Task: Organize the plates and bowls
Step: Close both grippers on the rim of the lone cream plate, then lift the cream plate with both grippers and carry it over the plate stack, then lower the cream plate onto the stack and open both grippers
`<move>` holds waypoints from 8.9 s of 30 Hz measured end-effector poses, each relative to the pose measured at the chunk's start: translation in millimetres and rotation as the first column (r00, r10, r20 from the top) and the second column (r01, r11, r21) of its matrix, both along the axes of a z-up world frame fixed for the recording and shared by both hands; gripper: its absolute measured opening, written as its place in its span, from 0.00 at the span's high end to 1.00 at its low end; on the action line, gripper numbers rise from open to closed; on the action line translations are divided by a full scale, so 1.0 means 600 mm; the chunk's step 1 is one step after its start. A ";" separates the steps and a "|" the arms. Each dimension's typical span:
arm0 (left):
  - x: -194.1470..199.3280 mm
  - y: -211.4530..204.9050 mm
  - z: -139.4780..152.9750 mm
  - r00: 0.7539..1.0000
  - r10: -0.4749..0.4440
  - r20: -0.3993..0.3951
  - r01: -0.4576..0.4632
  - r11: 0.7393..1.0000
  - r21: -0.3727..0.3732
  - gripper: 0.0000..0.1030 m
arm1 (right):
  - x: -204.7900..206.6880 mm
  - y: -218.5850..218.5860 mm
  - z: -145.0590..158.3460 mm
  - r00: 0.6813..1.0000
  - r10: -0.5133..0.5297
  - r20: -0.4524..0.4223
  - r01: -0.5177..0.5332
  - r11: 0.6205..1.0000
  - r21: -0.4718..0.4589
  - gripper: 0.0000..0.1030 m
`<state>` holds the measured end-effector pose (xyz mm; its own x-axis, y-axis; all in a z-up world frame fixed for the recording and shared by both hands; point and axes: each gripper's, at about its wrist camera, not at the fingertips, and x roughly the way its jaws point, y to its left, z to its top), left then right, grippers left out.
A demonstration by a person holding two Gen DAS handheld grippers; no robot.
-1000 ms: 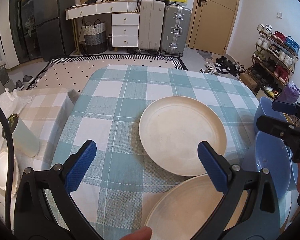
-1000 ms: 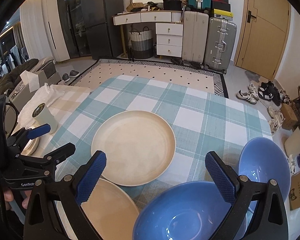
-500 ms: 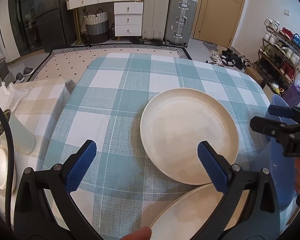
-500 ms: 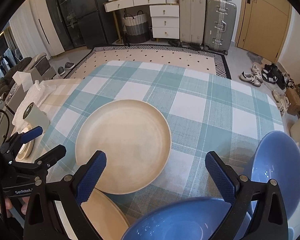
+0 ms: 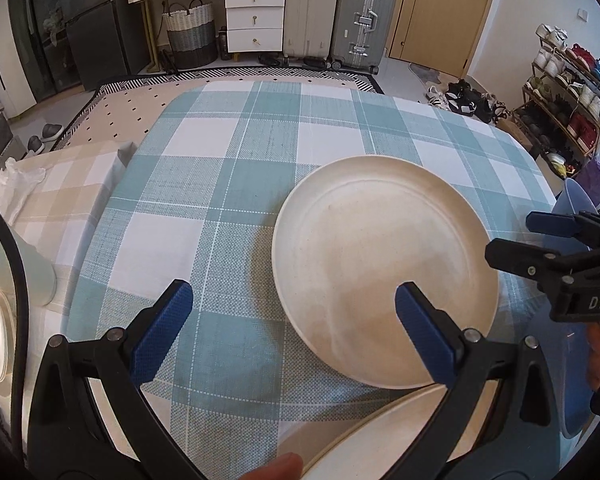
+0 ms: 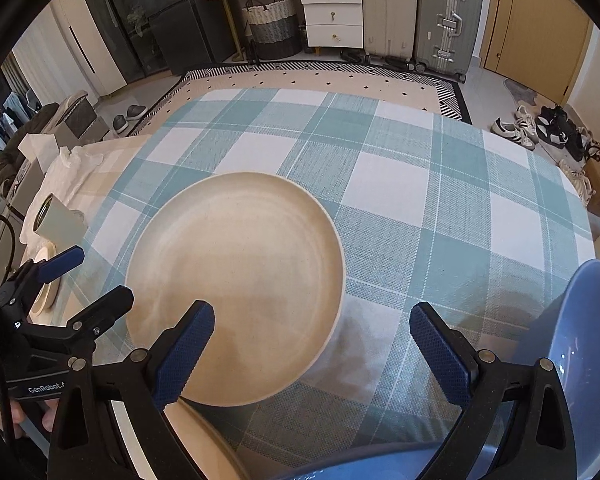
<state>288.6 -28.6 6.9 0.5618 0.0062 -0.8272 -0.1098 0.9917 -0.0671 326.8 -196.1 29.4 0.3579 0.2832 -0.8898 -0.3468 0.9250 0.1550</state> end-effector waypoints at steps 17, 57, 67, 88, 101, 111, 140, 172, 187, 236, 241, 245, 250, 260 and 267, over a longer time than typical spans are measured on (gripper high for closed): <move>0.030 -0.019 -0.038 0.997 -0.058 -0.058 0.057 0.998 -0.020 0.27 | 0.021 0.015 -0.036 0.997 0.020 -0.073 -0.022 1.000 -0.015 0.41; 0.000 -0.025 -0.005 0.998 -0.054 0.026 0.051 0.994 0.093 0.73 | -0.012 0.020 -0.018 0.997 0.039 0.060 -0.032 0.992 -0.119 0.73; -0.037 -0.022 0.040 0.996 -0.043 0.082 0.034 0.994 0.105 0.73 | -0.037 0.025 0.017 0.992 0.050 0.112 -0.038 0.993 -0.109 0.73; -0.182 -0.024 0.140 0.980 -0.031 0.198 0.003 0.990 0.143 0.73 | -0.144 0.038 0.096 0.972 0.077 0.220 -0.060 0.995 -0.082 0.73; -0.260 -0.038 0.165 0.972 -0.033 0.234 0.000 0.990 0.139 0.73 | -0.206 0.027 0.129 0.959 0.077 0.274 -0.062 0.996 -0.063 0.72; -0.321 -0.032 0.169 0.966 -0.019 0.260 -0.014 0.992 0.126 0.73 | -0.259 0.035 0.146 0.943 0.093 0.319 -0.078 0.995 -0.059 0.72; -0.401 -0.023 0.151 0.962 -0.013 0.274 -0.020 0.993 0.118 0.73 | -0.333 0.039 0.132 0.931 0.091 0.354 -0.089 0.996 -0.024 0.72; -0.430 -0.016 0.127 0.960 -0.059 0.275 0.030 0.994 0.107 0.73 | -0.421 0.028 0.103 0.931 0.031 0.363 -0.041 0.999 0.019 0.72; -0.419 -0.033 0.091 0.959 -0.110 0.262 0.072 0.986 0.151 0.73 | -0.456 0.021 0.063 0.937 -0.009 0.350 0.007 1.000 0.006 0.72; -0.381 -0.096 -0.027 0.967 -0.237 0.094 0.194 0.925 0.328 0.73 | -0.454 0.004 -0.024 0.952 -0.031 0.305 0.057 0.995 -0.077 0.71; -0.376 -0.096 -0.035 0.969 -0.237 0.074 0.202 0.925 0.322 0.73 | -0.453 0.005 -0.026 0.954 -0.030 0.297 0.053 0.996 -0.072 0.69; -0.373 -0.096 -0.040 0.969 -0.240 0.064 0.208 0.926 0.316 0.73 | -0.450 0.003 -0.027 0.958 -0.035 0.286 0.053 0.997 -0.054 0.67; -0.373 -0.095 -0.043 0.968 -0.244 0.057 0.215 0.925 0.312 0.73 | -0.452 0.006 -0.027 0.958 -0.023 0.286 0.042 0.997 -0.057 0.63; -0.375 -0.092 -0.042 0.966 -0.250 0.062 0.229 0.942 0.245 0.60 | -0.454 0.006 -0.027 0.960 -0.021 0.279 0.037 0.998 -0.052 0.60; -0.377 -0.086 -0.035 0.966 -0.251 0.061 0.234 0.950 0.206 0.60 | -0.451 0.001 -0.022 0.962 -0.022 0.271 0.031 0.999 -0.031 0.58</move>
